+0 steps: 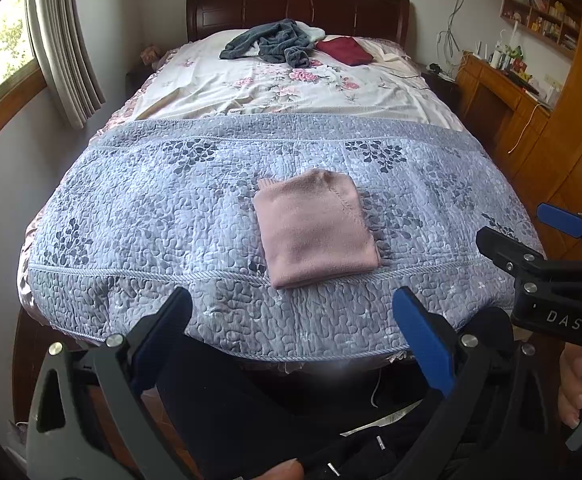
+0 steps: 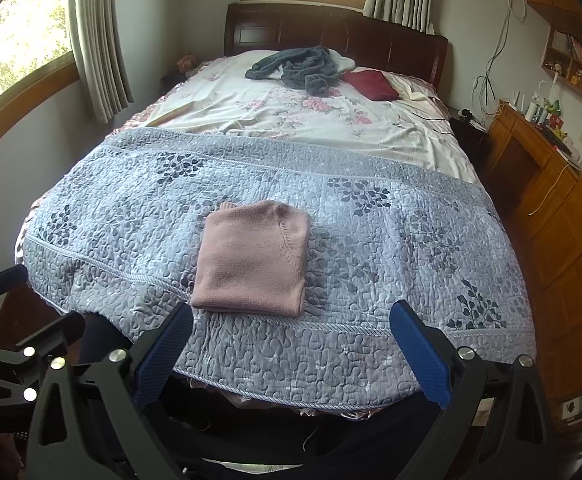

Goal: Fold small clothes

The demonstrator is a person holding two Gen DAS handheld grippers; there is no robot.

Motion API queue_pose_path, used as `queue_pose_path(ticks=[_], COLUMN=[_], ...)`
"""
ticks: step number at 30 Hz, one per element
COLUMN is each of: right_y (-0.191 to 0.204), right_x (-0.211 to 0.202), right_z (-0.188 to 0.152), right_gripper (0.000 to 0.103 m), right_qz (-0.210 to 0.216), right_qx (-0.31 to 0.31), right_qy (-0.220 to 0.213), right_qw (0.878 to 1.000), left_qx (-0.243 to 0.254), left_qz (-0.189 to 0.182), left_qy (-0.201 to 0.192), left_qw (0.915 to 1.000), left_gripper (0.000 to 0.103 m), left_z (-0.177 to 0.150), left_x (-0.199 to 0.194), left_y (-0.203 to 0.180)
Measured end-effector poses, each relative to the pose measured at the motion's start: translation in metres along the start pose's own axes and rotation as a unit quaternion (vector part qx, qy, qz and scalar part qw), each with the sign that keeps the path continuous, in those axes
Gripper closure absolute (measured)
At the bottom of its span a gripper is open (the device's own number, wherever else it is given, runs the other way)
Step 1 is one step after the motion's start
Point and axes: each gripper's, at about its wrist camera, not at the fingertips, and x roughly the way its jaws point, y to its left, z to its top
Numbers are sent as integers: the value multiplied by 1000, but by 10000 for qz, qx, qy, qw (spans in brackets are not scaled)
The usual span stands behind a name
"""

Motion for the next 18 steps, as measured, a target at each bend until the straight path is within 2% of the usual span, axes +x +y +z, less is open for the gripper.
queue_pose_path(ticks=[18], right_y=[1], right_x=[5], right_z=[-4], right_gripper=[4], right_qz=[134], right_qx=[99], right_qy=[74], right_qw=[9998], left_qx=[40], left_qz=[-4], left_qy=[26], left_qw=[10000], left_gripper=[4], left_z=[0], left_x=[5], left_y=[0])
